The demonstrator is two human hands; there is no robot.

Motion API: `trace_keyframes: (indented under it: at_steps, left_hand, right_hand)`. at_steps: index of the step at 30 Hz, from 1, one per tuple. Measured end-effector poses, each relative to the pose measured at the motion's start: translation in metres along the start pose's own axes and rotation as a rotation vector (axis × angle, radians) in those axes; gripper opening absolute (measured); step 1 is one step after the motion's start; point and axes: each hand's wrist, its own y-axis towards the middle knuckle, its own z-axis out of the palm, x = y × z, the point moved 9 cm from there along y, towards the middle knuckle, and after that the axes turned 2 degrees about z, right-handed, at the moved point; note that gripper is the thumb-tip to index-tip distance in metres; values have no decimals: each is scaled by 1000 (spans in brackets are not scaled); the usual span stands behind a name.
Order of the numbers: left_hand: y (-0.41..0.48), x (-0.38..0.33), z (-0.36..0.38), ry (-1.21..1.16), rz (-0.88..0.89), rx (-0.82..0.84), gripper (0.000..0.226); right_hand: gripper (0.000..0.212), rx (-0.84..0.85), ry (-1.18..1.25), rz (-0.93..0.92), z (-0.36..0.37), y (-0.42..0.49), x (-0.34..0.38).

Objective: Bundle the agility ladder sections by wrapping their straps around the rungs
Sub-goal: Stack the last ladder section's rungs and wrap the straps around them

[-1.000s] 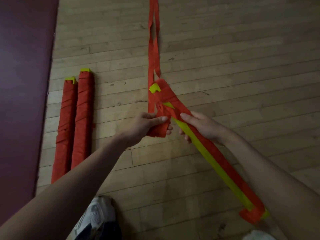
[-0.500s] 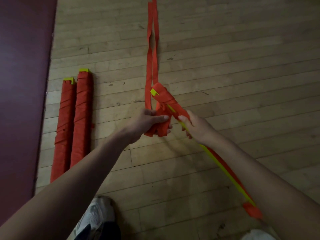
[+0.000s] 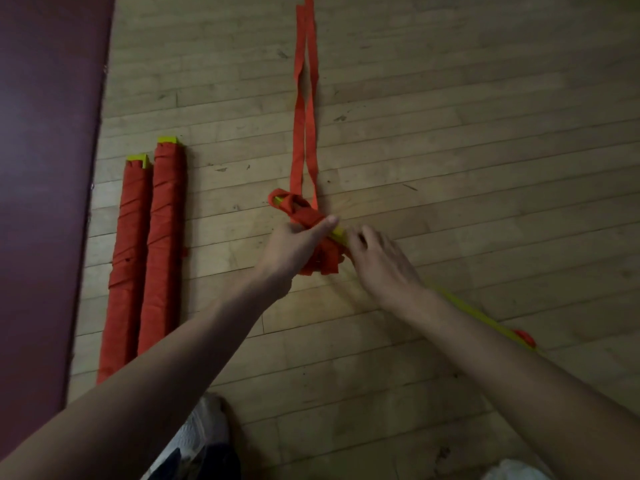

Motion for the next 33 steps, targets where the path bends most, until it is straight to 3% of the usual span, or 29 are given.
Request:
trace_keyframes:
  at_steps: [3,6,8,11,13,17,25,29,31,33]
  left_hand:
    - [4,7,-11,-122,-16,-90,21]
    - [3,8,-15,-122,36,-1,19]
    - [4,9,-20,-103,87,56,29]
    - [5,10,-24,-133,107,101,37]
    - [3,8,-24,-152,106,113,33]
    - [-8,-7,-16,-159,144,155,31]
    - [-82,-100,3,-243,221,157,21]
    - [-142,-174,11,-207,313,218,32]
    - [-169,-207,11,-147,364,222,36]
    - [-196,-229,12,-139,397,235,26]
  right_hand:
    - [56,-17,6,-28,-1,1,6]
    - [71,53,442,-1,-7,3,-10]
    - [59,145,689,43,-4,4,-26]
    - [21,333,1008,57,12,-1,-34]
    - [16,401,1128,51,14,-4,-31]
    - [33,395,1099,36,-7,-10,-30]
    - [24,479,1106,8,-129,-70,-19]
    - [45,433,1185,23,-200,-117,-9]
    - [41,375,1188,-19,-235,-137,1]
    - [31,271,1152,-43,-266,-155,6]
